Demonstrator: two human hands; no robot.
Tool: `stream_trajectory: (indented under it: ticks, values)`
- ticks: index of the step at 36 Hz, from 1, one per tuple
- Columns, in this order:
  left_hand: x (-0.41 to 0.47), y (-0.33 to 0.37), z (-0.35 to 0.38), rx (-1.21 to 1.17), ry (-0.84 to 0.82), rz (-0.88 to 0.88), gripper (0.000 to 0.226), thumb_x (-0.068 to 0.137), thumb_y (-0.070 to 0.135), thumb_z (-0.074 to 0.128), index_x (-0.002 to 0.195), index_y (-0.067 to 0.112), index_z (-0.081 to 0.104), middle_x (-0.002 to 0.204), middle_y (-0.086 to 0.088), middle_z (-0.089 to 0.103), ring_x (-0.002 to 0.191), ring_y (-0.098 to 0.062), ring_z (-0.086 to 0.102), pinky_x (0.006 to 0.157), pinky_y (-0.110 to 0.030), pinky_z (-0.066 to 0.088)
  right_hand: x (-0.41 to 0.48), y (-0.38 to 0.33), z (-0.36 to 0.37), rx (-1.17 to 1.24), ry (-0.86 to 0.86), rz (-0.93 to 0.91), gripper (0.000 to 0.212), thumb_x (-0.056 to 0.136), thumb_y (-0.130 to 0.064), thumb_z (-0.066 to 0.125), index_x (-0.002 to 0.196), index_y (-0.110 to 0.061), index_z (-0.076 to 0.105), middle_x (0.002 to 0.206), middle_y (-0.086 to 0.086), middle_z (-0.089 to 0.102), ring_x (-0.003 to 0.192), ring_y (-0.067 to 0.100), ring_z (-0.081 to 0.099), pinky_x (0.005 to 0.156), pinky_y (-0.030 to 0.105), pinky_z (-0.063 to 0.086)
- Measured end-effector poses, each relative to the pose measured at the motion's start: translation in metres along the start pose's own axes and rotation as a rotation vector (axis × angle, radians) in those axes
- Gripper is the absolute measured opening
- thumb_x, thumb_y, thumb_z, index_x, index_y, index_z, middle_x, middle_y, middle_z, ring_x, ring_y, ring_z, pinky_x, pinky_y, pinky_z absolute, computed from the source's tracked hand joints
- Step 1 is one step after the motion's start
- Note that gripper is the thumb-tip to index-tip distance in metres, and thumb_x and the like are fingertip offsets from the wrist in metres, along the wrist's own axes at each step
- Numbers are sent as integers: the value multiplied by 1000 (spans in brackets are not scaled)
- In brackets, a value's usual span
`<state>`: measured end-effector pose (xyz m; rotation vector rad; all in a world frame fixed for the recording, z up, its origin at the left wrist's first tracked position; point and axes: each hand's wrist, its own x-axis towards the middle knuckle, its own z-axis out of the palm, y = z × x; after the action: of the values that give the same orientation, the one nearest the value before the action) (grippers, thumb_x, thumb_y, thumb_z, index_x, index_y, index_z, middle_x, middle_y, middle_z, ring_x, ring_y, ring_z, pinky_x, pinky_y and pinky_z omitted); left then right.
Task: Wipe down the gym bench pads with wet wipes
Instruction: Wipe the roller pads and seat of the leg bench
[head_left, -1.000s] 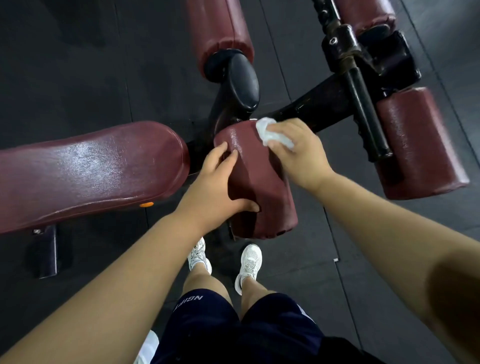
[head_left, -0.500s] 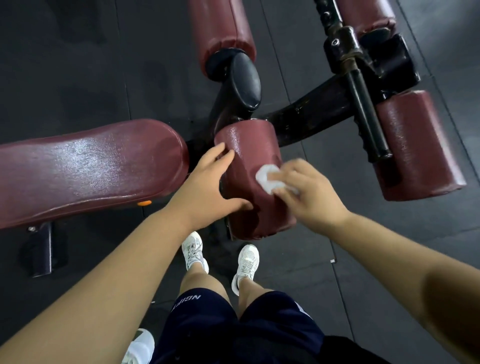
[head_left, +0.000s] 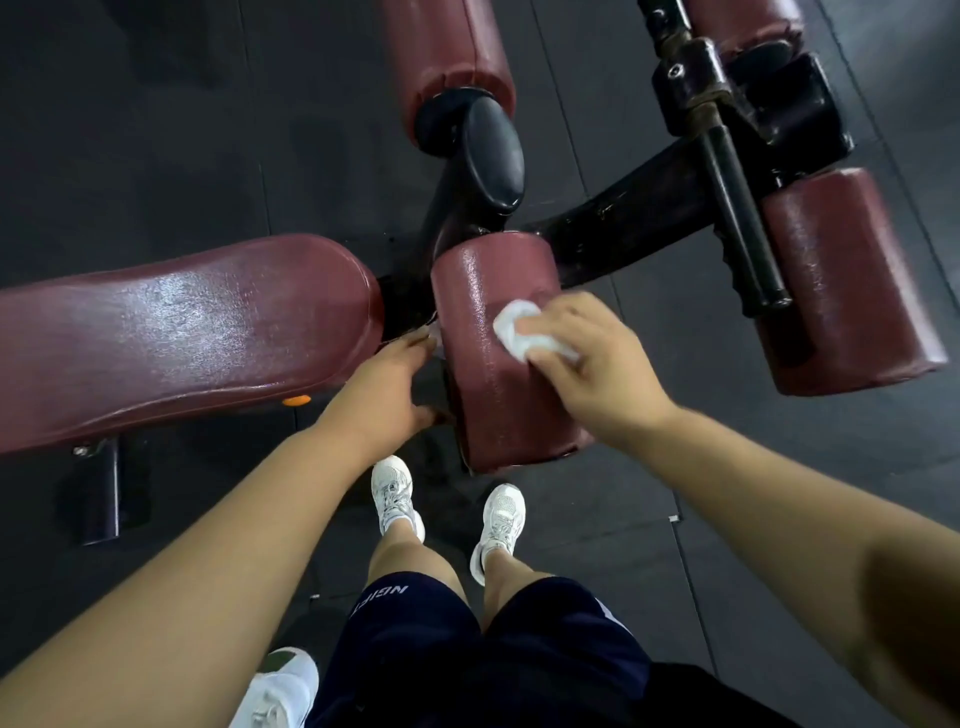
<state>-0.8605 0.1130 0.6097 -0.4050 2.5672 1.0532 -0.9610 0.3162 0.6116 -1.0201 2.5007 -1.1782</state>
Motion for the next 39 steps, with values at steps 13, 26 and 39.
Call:
stream_trajectory:
  ticks: [13, 26, 39]
  values:
    - [7, 33, -1, -130, 160, 84, 87, 71, 35, 80, 145, 18, 36, 152, 6, 26, 137, -10, 32, 111, -37, 35, -17, 10, -11, -32, -37, 10, 23, 83, -7, 65, 105, -13, 71, 96, -4, 51, 90, 8, 50, 85, 5, 34]
    - [9, 19, 1, -124, 34, 1, 99, 67, 29, 84, 147, 14, 29, 156, 6, 16, 140, -8, 25, 115, -27, 22, 71, 9, -4, 27, 75, 196, 26, 89, -15, 61, 115, -15, 65, 104, -4, 49, 96, 7, 48, 83, -3, 28]
    - [5, 31, 1, -181, 88, 49, 96, 66, 50, 77, 147, 26, 30, 152, 14, 17, 138, -12, 28, 110, -41, 35, -65, 2, -8, 110, -50, 106, 28, 85, -12, 62, 106, -30, 62, 100, -11, 52, 94, 0, 51, 81, 8, 38]
